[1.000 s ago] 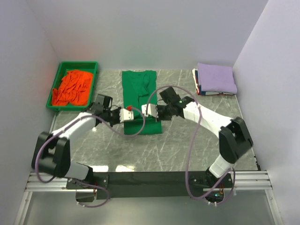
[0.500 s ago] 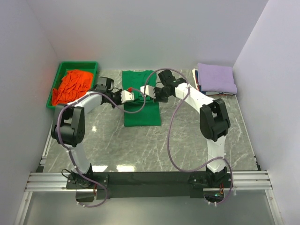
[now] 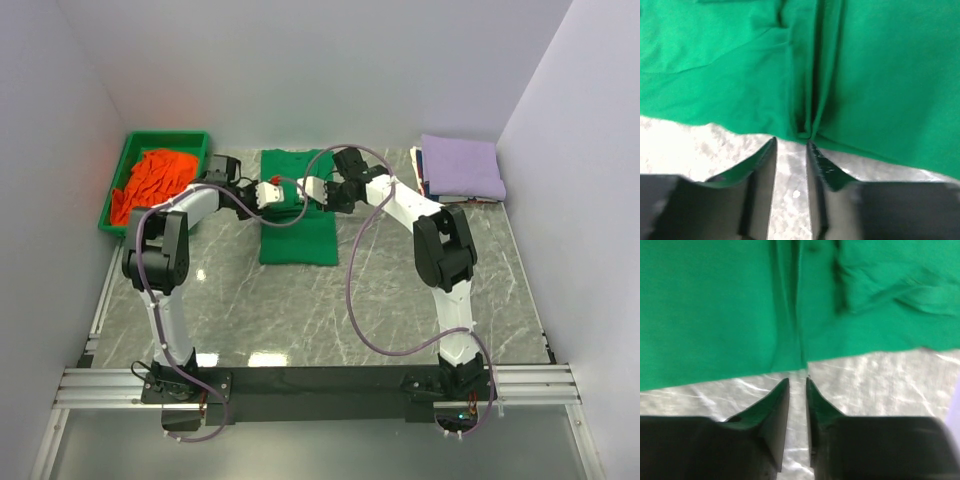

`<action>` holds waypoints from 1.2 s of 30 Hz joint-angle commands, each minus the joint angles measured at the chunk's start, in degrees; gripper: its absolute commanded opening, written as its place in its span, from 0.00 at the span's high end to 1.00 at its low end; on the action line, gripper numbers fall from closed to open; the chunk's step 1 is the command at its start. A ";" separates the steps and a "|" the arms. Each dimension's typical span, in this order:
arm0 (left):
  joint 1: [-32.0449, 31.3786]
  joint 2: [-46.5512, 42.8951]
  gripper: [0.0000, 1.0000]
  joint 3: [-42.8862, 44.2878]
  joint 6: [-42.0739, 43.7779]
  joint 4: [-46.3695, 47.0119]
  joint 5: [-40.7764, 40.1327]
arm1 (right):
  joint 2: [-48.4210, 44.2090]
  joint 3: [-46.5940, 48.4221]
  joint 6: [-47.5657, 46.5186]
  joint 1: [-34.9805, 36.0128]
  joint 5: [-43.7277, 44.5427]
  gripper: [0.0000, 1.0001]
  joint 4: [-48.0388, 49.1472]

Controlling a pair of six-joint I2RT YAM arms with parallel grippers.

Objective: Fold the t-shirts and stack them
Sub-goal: Fold the tshirt

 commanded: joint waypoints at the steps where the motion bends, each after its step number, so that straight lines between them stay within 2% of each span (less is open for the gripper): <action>1: 1.54 -0.82 0.62 2.88 -3.05 1.13 -0.16 | -0.84 3.51 5.03 -1.16 4.19 0.69 5.91; 2: 1.98 -1.44 0.58 2.71 -4.97 1.39 0.19 | -1.46 3.25 5.48 -1.25 4.37 0.68 5.92; 5: 4.17 -4.60 0.52 1.65 -7.98 -0.26 2.55 | -5.41 0.89 6.89 -1.86 3.76 0.67 3.12; 9: 4.88 -12.48 0.52 -4.04 -8.77 -3.35 6.42 | -14.61 -6.05 7.42 -1.34 -1.51 0.67 -2.08; 13: 3.66 -20.85 0.53 -19.30 -7.11 -0.72 9.16 | -21.75 -20.61 7.94 1.99 -4.15 0.67 0.81; 15: 2.08 -24.54 0.53 -25.91 -5.79 1.21 8.54 | -23.69 -24.42 8.90 4.80 -3.89 0.67 3.10; 18: -0.21 -27.80 0.53 -32.60 -4.47 5.42 6.44 | -23.44 -27.86 12.15 8.41 -2.66 0.66 4.51; 24: -4.60 -29.48 0.51 -39.74 -3.24 12.55 2.57 | -21.07 -31.90 15.76 11.58 1.10 0.65 9.87; 28: -6.19 -28.69 0.51 -41.41 -3.40 17.55 0.28 | -18.61 -31.47 16.03 11.93 3.31 0.65 11.37; 36: -6.37 -27.90 0.53 -41.51 -2.97 20.12 -1.04 | -15.35 -29.36 15.59 12.90 6.30 0.65 10.67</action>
